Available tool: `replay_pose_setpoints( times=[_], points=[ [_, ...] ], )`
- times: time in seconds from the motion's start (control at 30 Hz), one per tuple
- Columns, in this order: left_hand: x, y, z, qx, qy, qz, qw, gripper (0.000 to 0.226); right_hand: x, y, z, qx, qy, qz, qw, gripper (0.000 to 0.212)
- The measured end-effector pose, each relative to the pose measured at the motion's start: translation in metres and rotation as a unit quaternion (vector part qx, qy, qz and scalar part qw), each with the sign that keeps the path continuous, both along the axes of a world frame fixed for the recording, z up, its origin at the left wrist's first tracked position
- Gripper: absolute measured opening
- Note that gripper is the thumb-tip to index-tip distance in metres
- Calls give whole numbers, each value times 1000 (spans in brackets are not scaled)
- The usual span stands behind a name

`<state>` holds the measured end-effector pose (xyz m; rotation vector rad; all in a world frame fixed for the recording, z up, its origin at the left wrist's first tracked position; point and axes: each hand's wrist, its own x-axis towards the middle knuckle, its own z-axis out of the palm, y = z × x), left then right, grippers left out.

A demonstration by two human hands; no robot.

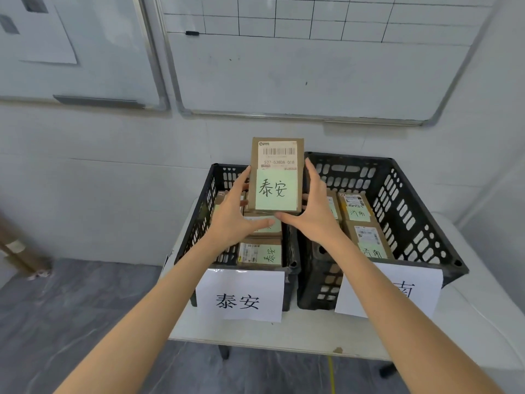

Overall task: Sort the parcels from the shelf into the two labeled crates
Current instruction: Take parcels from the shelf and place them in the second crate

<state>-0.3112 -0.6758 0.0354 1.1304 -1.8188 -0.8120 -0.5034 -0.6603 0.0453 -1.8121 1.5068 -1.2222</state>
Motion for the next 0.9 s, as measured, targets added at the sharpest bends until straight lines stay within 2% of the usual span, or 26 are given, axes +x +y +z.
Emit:
replay_pose_setpoints(
  times=[0.23, 0.63, 0.8, 0.9],
  points=[
    [-7, -28, 0, 7, -13, 24, 1000, 102, -1, -48, 3, 26, 96, 45, 994, 122],
    [-5, -53, -15, 53, -37, 82, 995, 101, 2, -94, -29, 80, 99, 128, 984, 119],
    [9, -60, -25, 34, -125, 134, 983, 104, 20, -102, -46, 103, 102, 160, 976, 114],
    [19, -69, -36, 31, -180, 157, 970, 99, 30, -107, -53, 135, 91, 181, 970, 111]
  ],
)
